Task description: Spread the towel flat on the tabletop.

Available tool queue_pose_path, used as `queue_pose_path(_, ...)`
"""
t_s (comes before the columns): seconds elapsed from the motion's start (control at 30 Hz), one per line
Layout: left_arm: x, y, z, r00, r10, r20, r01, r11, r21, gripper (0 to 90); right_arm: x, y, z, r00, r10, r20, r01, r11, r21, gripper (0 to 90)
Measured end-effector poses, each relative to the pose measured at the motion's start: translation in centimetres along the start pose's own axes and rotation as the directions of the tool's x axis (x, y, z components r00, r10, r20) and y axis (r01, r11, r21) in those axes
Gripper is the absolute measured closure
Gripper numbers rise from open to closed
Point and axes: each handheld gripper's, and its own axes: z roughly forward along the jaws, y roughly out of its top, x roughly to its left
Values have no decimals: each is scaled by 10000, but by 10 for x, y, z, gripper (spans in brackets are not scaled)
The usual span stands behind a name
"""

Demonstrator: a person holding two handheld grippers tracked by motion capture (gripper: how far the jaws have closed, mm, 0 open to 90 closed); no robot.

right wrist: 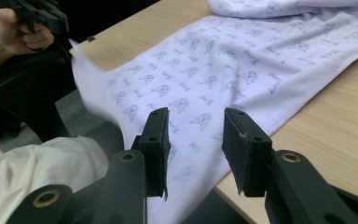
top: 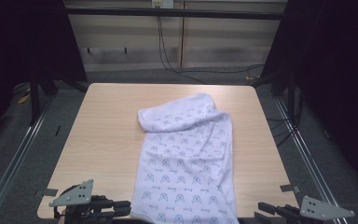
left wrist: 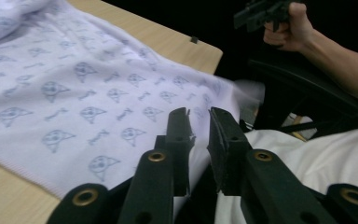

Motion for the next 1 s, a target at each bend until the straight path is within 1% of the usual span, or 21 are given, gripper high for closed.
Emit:
queue_pose_path(0.1, 19, 1, 10, 9992, -215, -323, 223, 9995, 245, 778, -13, 3, 15, 9999, -42, 108, 41, 9999, 115, 610)
queue_pose_path(0.13, 19, 1, 10, 9992, -215, -323, 223, 9995, 245, 774, -13, 3, 15, 9999, -42, 108, 41, 9999, 115, 610)
queue_pose_path(0.17, 27, 3, 15, 9983, -189, -543, 213, 9988, 448, 768, -26, 8, 31, 9996, -124, 241, 112, 9989, 465, 614)
queue_pose_path(0.2, 46, 8, 28, 9957, -167, -915, 253, 9952, 943, 762, -33, 11, 40, 9992, -204, 340, 180, 9974, 704, 617)
queue_pose_path(0.23, 46, 8, 28, 9957, -167, -915, 253, 9952, 943, 756, -33, 11, 40, 9992, -204, 340, 180, 9974, 704, 617)
queue_pose_path(0.27, 69, 14, 44, 9929, -253, -1165, 407, 9904, 1322, 758, -50, 19, 58, 9981, -189, 584, 127, 9944, 1050, 635)
queue_pose_path(0.33, 92, 19, 63, 9897, -286, -1403, 549, 9808, 1873, 766, -69, 26, 76, 9974, -204, 697, 110, 9911, 1325, 641)
queue_pose_path(0.37, 92, 19, 63, 9897, -286, -1403, 549, 9808, 1873, 771, -69, 26, 76, 9974, -204, 697, 110, 9911, 1325, 641)
queue_pose_path(0.4, 113, 21, 81, 9842, -525, -1693, 875, 9745, 2065, 779, -87, 30, 96, 9966, -159, 806, 21, 9856, 1690, 637)
queue_pose_path(0.5, 136, 20, 104, 9775, -641, -2011, 1119, 9653, 2361, 787, -103, 30, 122, 9960, -215, 868, 9, 9730, 2308, 617)
queue_pose_path(0.63, 140, 16, 114, 9755, -516, -2139, 1115, 9541, 2780, 807, -104, 28, 134, 9967, -318, 743, 115, 9658, 2592, 587)
queue_pose_path(0.67, 136, 12, 116, 9748, -161, -2225, 838, 9507, 2985, 873, -102, 25, 140, 9940, -594, 913, 306, 9567, 2893, 570)
queue_pose_path(0.7, 136, 12, 116, 9748, -161, -2225, 838, 9507, 2985, 897, -102, 25, 140, 9940, -594, 913, 306, 9567, 2893, 570)
queue_pose_path(0.73, 132, 12, 113, 9766, -239, -2139, 932, 9427, 3204, 900, -101, 22, 144, 9890, -922, 1157, 530, 9510, 3047, 559)
queue_pose_path(0.77, 132, 12, 113, 9766, -239, -2139, 932, 9427, 3204, 900, -101, 22, 144, 9890, -922, 1157, 530, 9510, 3047, 559)
queue_pose_path(0.8, 129, 10, 110, 9757, -274, -2172, 977, 9422, 3204, 900, -98, 21, 145, 9830, -1281, 1317, 827, 9485, 3057, 592)
queue_pose_path(0.83, 122, 6, 104, 9775, -251, -2094, 956, 9378, 3337, 900, -95, 21, 145, 9758, -1536, 1554, 975, 9426, 3194, 633)
queue_pose_path(0.87, 118, 4, 101, 9784, -146, -2060, 858, 9360, 3413, 900, -93, 21, 145, 9743, -1641, 1545, 1074, 9407, 3219, 723)
queue_pose_path(0.93, 111, -1, 95, 9811, -336, -1907, 980, 9357, 3390, 900, -90, 20, 143, 9758, -1568, 1523, 994, 9387, 3302, 860)
queue_pose_path(0.97, 111, -1, 95, 9811, -336, -1907, 980, 9357, 3390, 900, -90, 20, 143, 9758, -1568, 1523, 994, 9387, 3302, 860)
queue_pose_path(1.0, 106, -4, 91, 9816, -288, -1886, 929, 9356, 3406, 900, -88, 20, 140, 9710, -1647, 1735, 969, 9340, 3440, 877)
